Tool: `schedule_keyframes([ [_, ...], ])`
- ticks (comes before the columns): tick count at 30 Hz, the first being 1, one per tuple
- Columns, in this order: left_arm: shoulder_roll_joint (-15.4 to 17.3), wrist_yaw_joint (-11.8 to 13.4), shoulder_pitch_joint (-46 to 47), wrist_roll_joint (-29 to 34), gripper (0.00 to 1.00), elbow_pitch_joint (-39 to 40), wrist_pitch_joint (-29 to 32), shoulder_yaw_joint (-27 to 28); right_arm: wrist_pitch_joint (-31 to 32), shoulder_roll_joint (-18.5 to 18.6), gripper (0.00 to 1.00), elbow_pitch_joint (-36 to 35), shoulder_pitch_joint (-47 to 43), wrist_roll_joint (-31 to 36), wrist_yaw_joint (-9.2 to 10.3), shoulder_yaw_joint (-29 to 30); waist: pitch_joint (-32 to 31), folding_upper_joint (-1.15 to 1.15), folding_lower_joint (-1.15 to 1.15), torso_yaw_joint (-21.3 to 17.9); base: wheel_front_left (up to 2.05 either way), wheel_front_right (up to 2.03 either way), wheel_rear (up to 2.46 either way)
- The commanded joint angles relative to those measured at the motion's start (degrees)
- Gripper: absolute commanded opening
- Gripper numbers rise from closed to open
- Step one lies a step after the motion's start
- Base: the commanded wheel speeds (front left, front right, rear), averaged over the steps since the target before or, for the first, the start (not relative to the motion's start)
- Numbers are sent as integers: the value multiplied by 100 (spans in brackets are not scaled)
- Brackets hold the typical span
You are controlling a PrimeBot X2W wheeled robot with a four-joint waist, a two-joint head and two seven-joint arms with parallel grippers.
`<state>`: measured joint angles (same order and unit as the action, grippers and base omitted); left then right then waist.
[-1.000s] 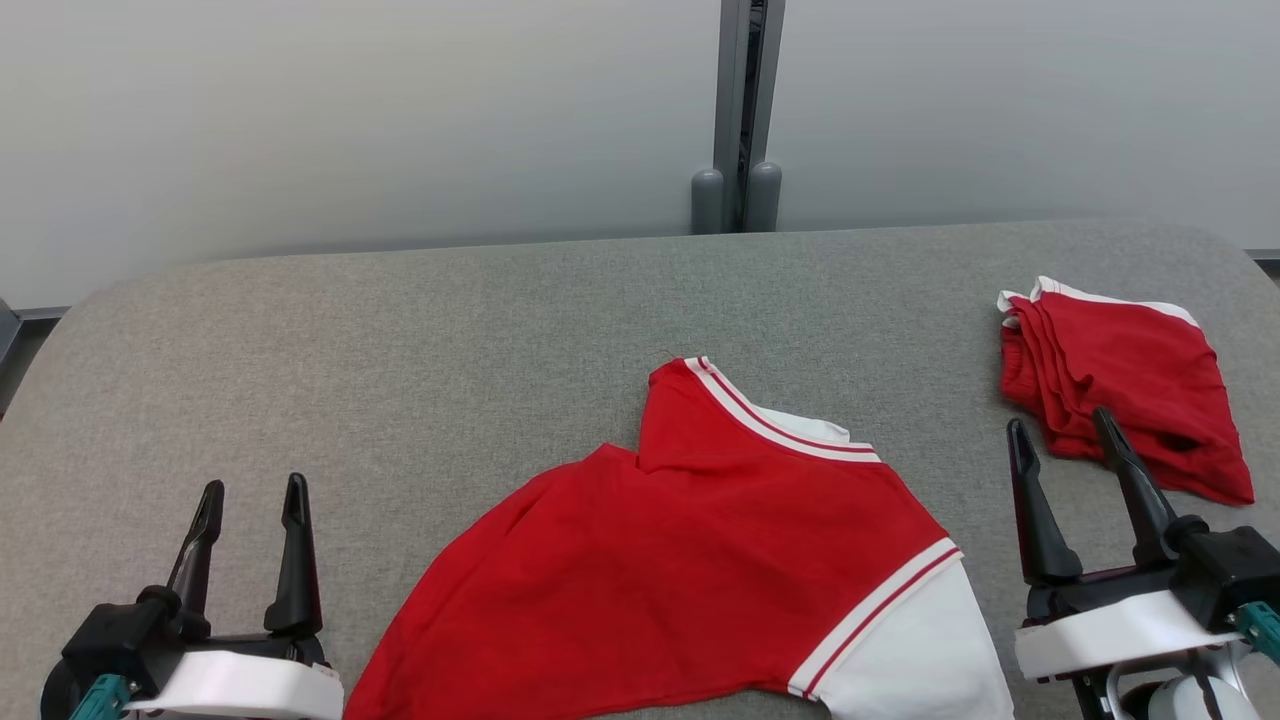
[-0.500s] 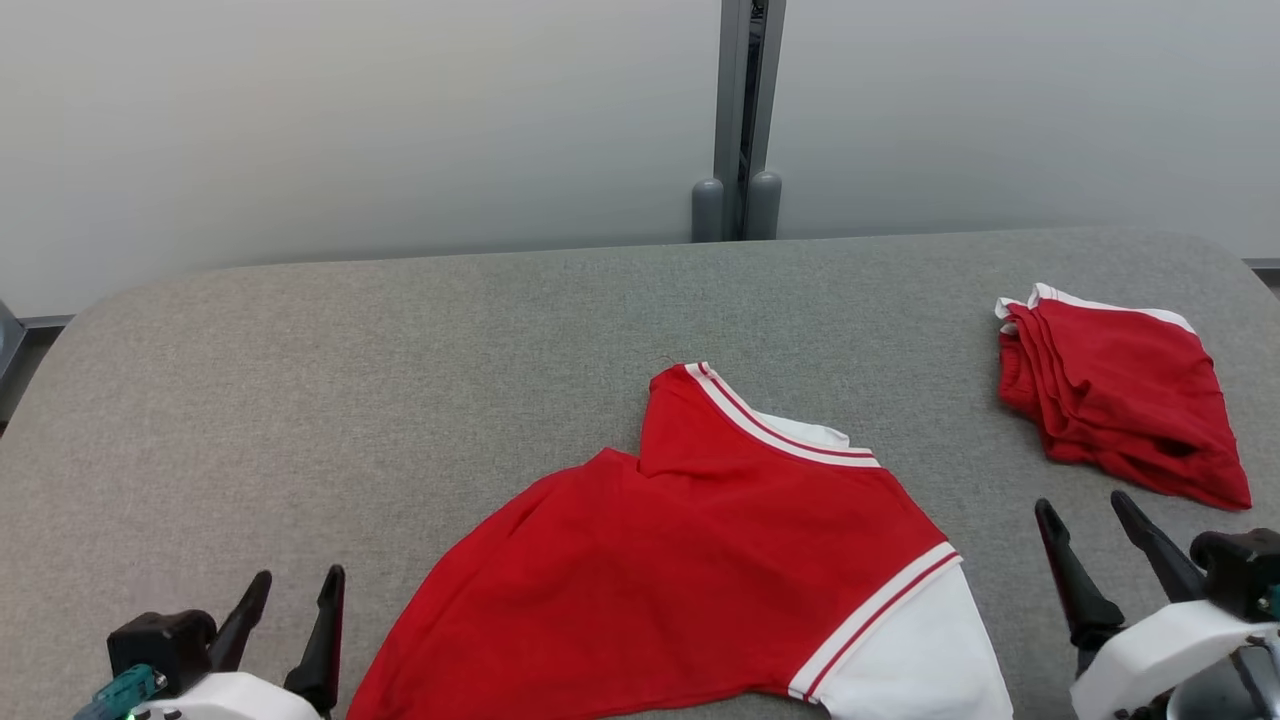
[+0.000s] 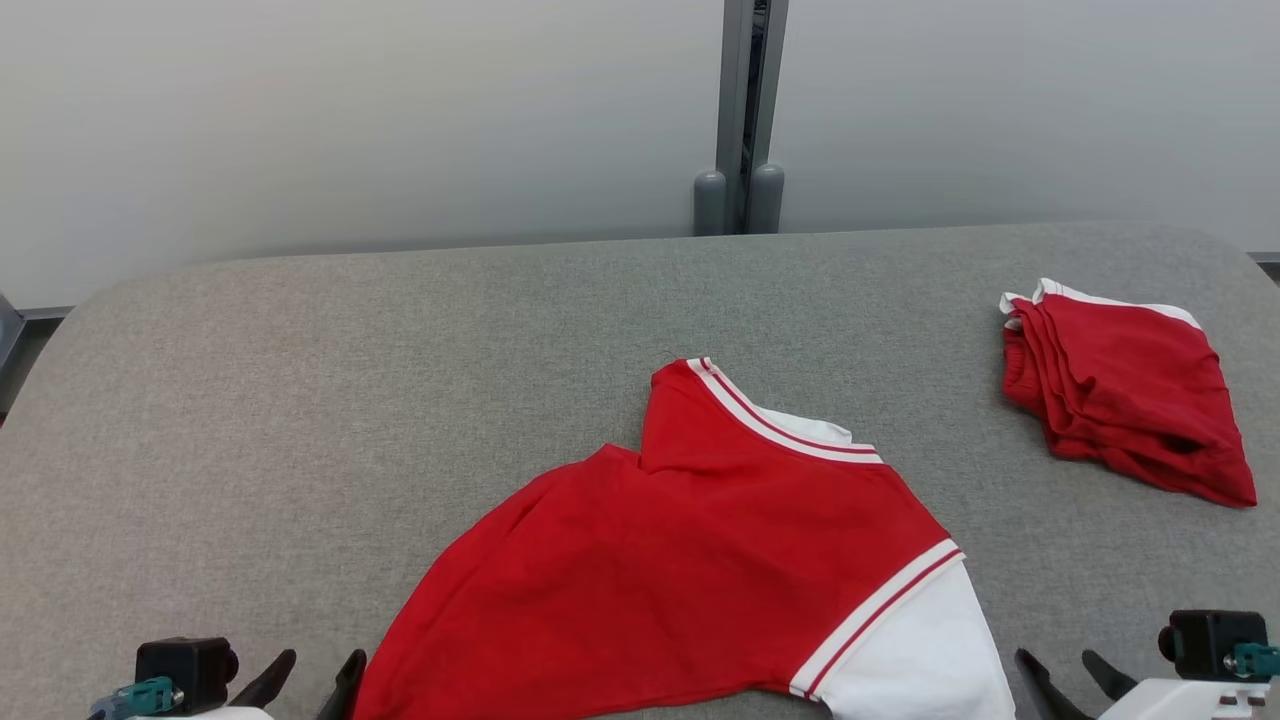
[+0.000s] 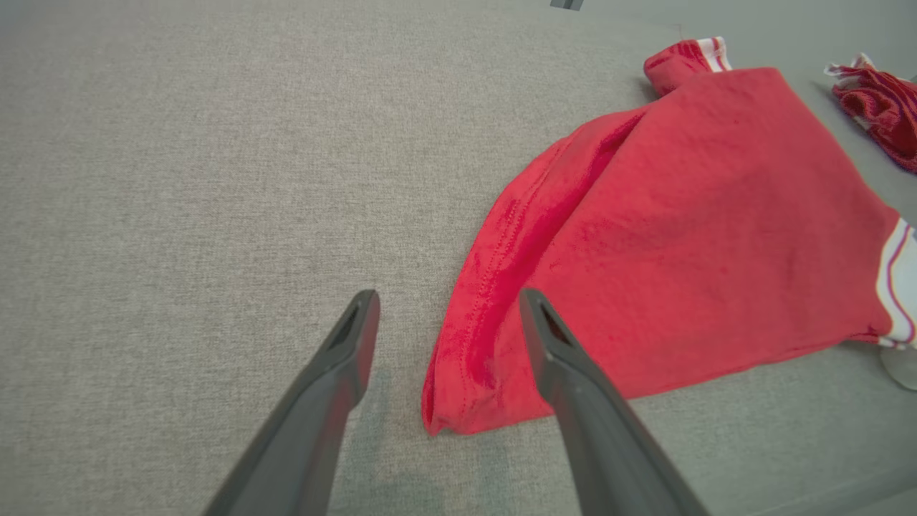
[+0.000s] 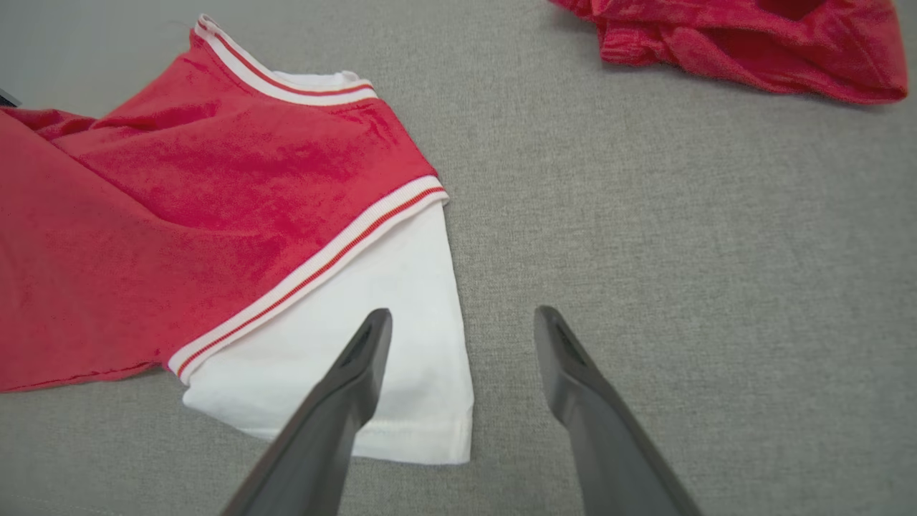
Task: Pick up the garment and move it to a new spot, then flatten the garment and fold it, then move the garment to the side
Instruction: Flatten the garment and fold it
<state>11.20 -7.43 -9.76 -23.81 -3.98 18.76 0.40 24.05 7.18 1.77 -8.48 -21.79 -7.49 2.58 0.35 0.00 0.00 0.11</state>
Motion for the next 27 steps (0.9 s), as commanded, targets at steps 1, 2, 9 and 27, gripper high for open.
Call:
schedule_keyframes([
  [1, 83, -5, -14, -45, 100, 54, 82, -11, 112, -24, 100, 136, -79, -78, -1, 42, 32, 0, 0, -2, 0, 0, 0],
  [2, 83, -5, -14, -45, 100, 54, 82, -11, 112, -24, 100, 136, -79, -78, -1, 42, 32, 0, 0, -2, 0, 0, 0],
  [9, 234, -8, -46, -241, 100, 76, 439, -212, 277, -150, 100, 679, 75, -344, -1, -62, 173, 0, 0, -25, 0, 0, 0],
  [27, 754, -10, 629, -774, 100, -993, 567, -985, 64, -275, 100, 1520, 632, -433, -1, -545, 472, 0, 0, -19, 0, 0, 0],
])
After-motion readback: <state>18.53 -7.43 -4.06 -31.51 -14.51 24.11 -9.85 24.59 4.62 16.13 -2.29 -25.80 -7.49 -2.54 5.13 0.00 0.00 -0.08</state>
